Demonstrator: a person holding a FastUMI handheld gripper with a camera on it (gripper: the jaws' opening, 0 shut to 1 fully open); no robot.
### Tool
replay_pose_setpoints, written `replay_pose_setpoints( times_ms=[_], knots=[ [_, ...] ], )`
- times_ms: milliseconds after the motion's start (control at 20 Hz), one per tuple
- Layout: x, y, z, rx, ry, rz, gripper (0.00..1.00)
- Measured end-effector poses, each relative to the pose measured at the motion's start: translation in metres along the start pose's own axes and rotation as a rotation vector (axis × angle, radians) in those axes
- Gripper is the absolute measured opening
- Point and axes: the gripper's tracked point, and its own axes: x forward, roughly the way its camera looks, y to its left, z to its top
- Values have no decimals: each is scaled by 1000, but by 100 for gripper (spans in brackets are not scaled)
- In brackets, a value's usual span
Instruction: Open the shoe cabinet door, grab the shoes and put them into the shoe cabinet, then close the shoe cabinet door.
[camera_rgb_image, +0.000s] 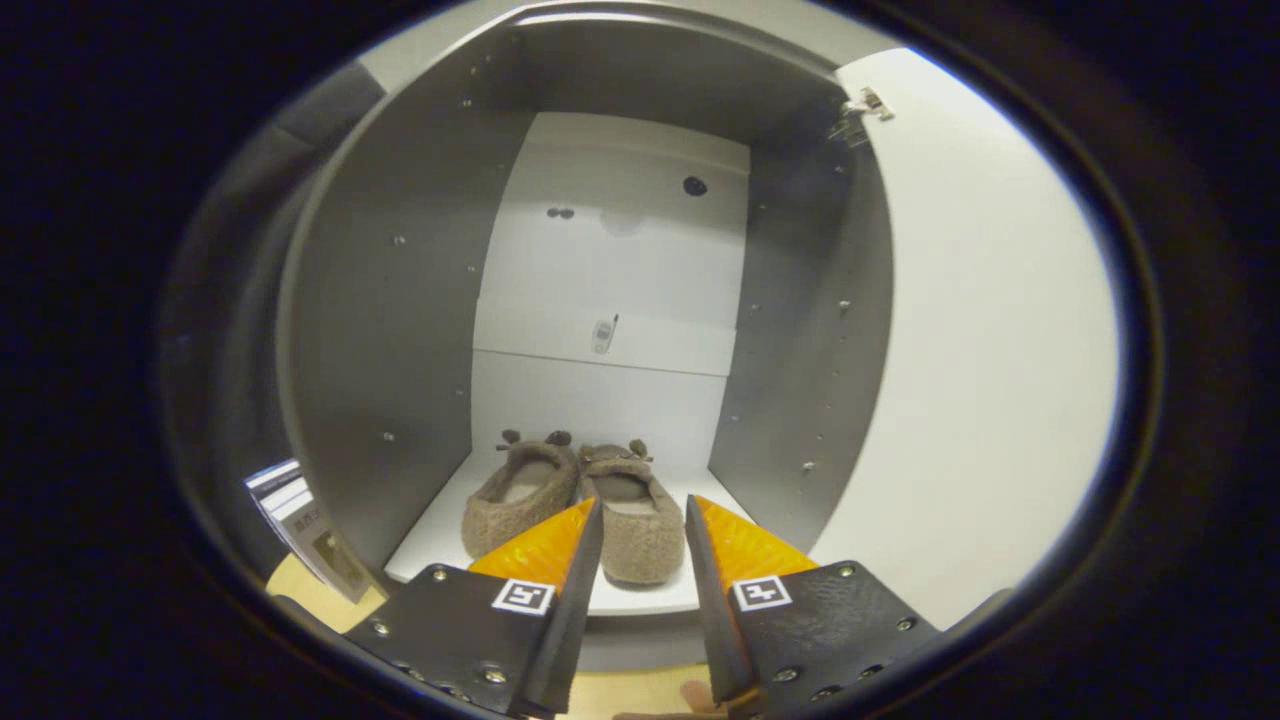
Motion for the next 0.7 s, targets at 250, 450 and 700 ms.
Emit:
replay_pose_setpoints(
  times_ms=[250,450,700],
  knots=[
    [-66,-17,14,25,-52,6,50],
    [-114,-45,27,45,-93,16,51],
    [-178,-92,50,65,-179,40,51]
  ],
)
